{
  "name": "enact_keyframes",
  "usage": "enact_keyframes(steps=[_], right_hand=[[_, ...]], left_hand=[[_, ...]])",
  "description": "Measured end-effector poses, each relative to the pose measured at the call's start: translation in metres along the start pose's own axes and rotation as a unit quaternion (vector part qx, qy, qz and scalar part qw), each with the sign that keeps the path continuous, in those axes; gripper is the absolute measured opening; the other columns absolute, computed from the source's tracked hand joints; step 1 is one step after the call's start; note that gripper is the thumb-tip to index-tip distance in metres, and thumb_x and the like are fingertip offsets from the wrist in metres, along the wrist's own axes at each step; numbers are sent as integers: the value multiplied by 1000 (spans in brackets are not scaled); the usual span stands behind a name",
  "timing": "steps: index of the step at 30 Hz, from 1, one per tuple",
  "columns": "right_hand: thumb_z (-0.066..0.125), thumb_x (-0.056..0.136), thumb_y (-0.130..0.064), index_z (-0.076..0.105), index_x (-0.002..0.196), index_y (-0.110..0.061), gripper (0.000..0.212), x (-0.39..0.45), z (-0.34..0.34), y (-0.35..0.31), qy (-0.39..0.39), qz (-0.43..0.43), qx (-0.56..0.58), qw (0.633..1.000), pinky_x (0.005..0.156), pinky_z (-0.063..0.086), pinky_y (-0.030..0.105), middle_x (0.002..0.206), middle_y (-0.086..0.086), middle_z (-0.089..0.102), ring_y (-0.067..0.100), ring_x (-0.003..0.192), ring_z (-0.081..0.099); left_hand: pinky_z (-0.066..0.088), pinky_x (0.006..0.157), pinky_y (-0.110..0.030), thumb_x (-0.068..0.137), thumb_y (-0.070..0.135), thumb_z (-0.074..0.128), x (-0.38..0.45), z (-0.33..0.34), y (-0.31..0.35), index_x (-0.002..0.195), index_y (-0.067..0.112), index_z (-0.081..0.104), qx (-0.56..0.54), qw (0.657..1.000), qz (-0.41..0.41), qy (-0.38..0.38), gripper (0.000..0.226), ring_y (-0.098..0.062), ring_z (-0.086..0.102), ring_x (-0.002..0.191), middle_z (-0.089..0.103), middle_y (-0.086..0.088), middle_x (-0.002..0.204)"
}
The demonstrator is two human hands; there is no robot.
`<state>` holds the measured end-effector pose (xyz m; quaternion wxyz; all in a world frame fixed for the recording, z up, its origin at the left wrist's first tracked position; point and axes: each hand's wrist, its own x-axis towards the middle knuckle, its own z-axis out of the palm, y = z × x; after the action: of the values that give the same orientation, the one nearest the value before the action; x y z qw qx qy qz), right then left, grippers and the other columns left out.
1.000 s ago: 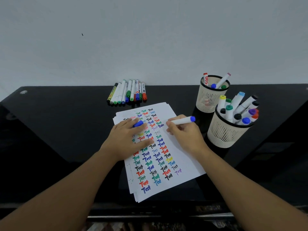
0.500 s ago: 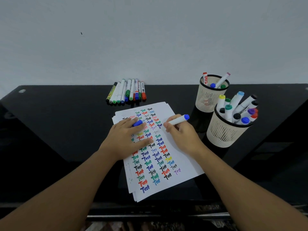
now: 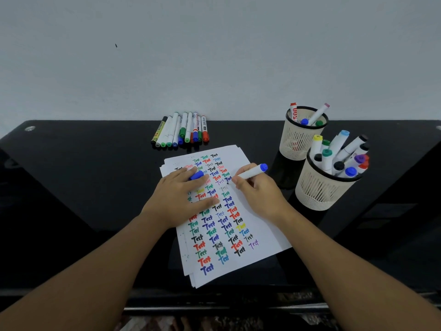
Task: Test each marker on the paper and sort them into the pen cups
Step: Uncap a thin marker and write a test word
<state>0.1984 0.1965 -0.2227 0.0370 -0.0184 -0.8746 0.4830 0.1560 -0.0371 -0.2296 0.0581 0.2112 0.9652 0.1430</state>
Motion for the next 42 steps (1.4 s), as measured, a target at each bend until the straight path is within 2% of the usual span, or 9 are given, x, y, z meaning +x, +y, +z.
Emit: enact_keyframes(steps=[5, 15, 19, 25, 30, 37, 42], right_hand=[[56, 105, -39, 60, 97, -29, 14, 0, 0, 0, 21, 4, -21, 1000, 87, 56, 51, 91, 1, 67, 20, 86, 65], [57, 105, -41, 58, 94, -32, 14, -2, -2, 2, 12, 10, -12, 1000, 88, 55, 53, 92, 3, 66, 22, 88, 64], [58, 104, -39, 58, 95, -31, 12, -1, -2, 4, 37, 12, 15, 999, 88, 55, 49, 91, -1, 67, 19, 89, 64], [57, 105, -38, 58, 96, -32, 11, 0, 0, 4, 28, 8, -4, 1000, 87, 56, 46, 90, -7, 66, 16, 88, 64], [56, 106, -38, 56, 92, -35, 14, -1, -1, 3, 27, 9, -10, 1000, 85, 56, 42, 90, -7, 66, 14, 88, 64], [56, 106, -36, 55, 95, -32, 13, -2, -3, 3, 42, 13, -6, 999, 77, 51, 35, 89, -6, 64, 14, 86, 63], [55, 107, -37, 58, 102, -27, 11, -2, -2, 1, 30, 14, -17, 999, 81, 54, 37, 91, -5, 66, 15, 88, 64]], left_hand=[[7, 125, -43, 77, 94, 37, -2, 1, 0, 154, 50, 32, -5, 1000, -1, 1, 89, -10, 7, 155, 16, 16, 167], [10, 126, -45, 71, 100, 32, 1, 2, -2, 153, 50, 33, -14, 1000, 2, 5, 96, -10, 9, 155, 17, 16, 167], [10, 126, -45, 69, 101, 29, 1, 2, -3, 153, 50, 33, -14, 1000, 3, 4, 98, -10, 9, 155, 18, 16, 167], [8, 125, -42, 73, 98, 33, 1, 2, -4, 153, 50, 33, -12, 1000, 3, 6, 94, -9, 8, 154, 17, 16, 167], [8, 124, -42, 74, 97, 33, 0, 2, -3, 153, 50, 33, -11, 1000, 5, 5, 93, -9, 8, 155, 17, 16, 167], [9, 124, -42, 74, 97, 35, 0, 3, -4, 152, 51, 34, -15, 1000, 3, 7, 91, -9, 9, 155, 18, 16, 167], [9, 125, -43, 72, 100, 32, 2, 3, -5, 153, 51, 33, -16, 1000, 2, 5, 95, -9, 8, 154, 18, 17, 167]])
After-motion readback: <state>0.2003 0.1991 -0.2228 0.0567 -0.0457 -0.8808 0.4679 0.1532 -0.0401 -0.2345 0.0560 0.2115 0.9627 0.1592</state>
